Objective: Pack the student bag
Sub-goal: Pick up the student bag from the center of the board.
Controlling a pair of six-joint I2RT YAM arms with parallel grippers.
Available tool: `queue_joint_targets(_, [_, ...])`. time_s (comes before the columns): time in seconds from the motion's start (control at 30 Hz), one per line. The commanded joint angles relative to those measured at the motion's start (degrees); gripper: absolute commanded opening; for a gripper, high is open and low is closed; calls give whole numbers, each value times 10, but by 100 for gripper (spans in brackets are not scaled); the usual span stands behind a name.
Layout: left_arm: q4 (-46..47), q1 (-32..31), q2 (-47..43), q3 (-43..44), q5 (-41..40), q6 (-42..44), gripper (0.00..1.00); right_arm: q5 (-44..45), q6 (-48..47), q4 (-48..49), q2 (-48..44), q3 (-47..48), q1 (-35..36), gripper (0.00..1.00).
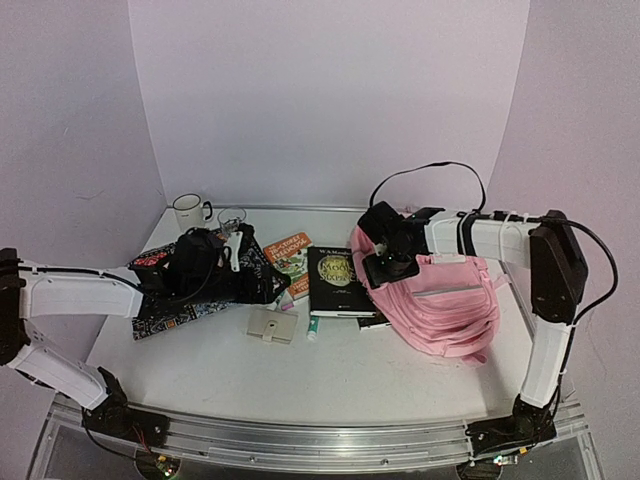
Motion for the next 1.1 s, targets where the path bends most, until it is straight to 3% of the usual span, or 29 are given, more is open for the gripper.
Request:
queue_joint_targets(0.0, [20, -50, 20, 19, -65, -11, 99, 36, 11, 14, 9, 14, -17, 64])
queue_joint_targets(0.4, [25, -108, 104, 85, -88, 2, 99, -53, 7, 77, 6, -46, -39, 39])
queue_joint_targets(0.47, [28, -112, 117, 96, -93, 9, 99, -61, 4, 82, -1, -51, -44, 27])
queue_joint_targets(0.57, [48, -115, 131, 107, -97, 22, 98, -70, 1, 89, -20, -55, -50, 1])
queue_joint_targets(1.07, [120, -115, 291, 249, -41, 69, 89, -108, 56, 97, -200, -95, -50, 0])
